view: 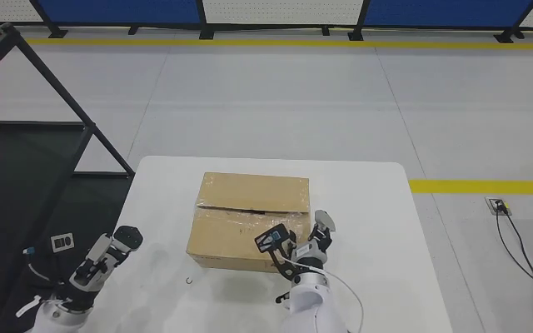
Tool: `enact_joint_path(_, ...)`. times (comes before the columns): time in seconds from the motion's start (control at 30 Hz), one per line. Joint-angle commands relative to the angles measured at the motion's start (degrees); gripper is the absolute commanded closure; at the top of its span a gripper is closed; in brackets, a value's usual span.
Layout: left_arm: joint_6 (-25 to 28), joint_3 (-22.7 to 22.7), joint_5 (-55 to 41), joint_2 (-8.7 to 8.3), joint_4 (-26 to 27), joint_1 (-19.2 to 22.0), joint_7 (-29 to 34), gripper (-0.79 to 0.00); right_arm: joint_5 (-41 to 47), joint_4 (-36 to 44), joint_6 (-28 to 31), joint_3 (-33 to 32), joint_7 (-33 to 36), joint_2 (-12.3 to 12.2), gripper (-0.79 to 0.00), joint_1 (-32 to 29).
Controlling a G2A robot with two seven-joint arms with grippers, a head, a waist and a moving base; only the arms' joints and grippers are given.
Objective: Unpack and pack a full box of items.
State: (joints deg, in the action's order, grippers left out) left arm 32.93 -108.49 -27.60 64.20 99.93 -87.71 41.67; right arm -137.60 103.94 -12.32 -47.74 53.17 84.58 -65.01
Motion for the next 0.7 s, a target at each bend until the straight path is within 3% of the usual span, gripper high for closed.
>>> enact_joint_path(0.0,0.1,0.0,-0.1,-0.02,0.0,-0.1,-0.1,-0.785,-0.7,-0.4,0.2,0.1,0.3,0.3,-0.388,0.1)
enact_joint_path(0.23,0.3,-0.1,-0.3,-0.08,0.2,-0.3,-0.3,-0.785,-1.7,-1.4,0.7,-0.1,1.5,1.5,-0.222,0.2)
enact_joint_path(0.4,0.5,-0.3,-0.6,-0.12,0.2,-0.6,-0.5,-0.785,-1.4,-1.6,0.9,-0.7,1.5,2.3,0.0,0.0)
enact_joint_path(0.67,0.7,-0.4,-1.0,-0.2,-0.2,-0.7,-0.5,-0.785,1.6,0.6,-0.2,-1.8,-1.0,3.3,0.0,-1.8)
